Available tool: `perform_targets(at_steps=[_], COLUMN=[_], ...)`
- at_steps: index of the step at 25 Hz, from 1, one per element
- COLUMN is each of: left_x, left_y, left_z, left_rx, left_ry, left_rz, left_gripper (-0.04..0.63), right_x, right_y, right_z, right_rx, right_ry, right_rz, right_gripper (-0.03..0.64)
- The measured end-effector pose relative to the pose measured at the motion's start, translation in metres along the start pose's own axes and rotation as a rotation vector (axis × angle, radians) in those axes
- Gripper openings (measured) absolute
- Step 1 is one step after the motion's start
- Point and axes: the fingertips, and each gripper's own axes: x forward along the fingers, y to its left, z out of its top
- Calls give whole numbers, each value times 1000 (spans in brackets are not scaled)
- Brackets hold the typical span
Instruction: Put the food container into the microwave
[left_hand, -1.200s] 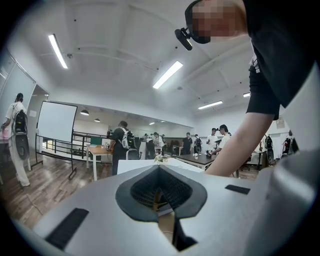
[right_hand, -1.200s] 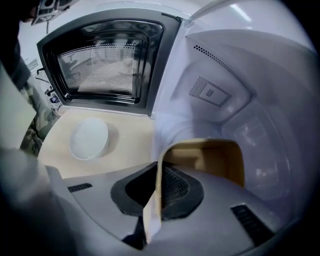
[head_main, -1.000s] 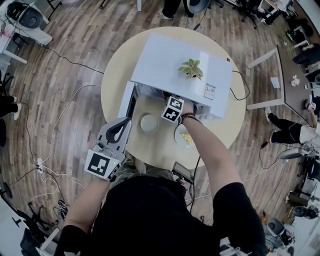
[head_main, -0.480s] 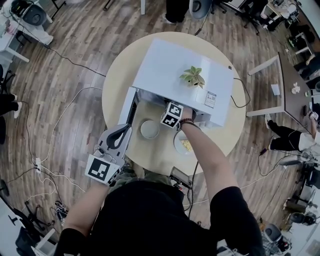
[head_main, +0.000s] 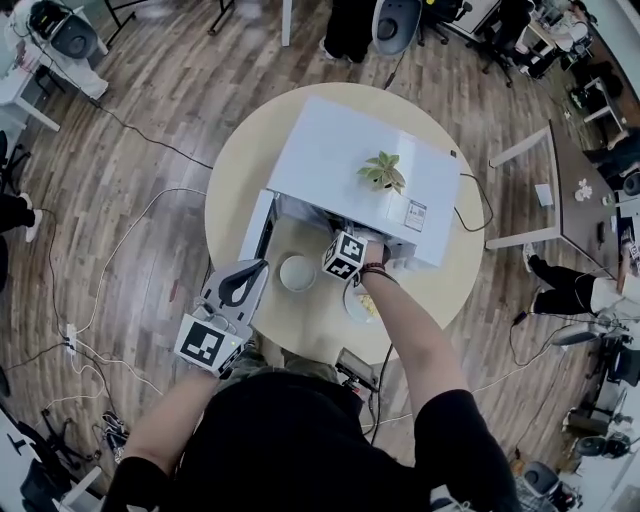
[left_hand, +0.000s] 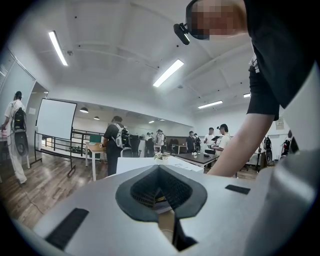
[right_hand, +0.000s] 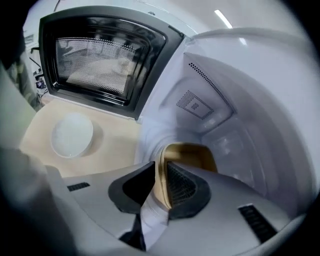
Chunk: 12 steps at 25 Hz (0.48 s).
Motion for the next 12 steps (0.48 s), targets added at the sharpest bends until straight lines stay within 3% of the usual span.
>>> perform_targets(at_steps=[8,12], left_x=[5,7], left_y=[-6,-8], left_z=[9,15], left_rx=[14,23], left_ry=[-25,-38], left_rz=[-59,-89], left_gripper=[18,18], right_x=[-37,-54], right_y=[15,23], right_z=[-10,-9], right_rx=[-3,48], right_ry=[-6,-5], right_rz=[-88,-102], right_gripper=[74,72])
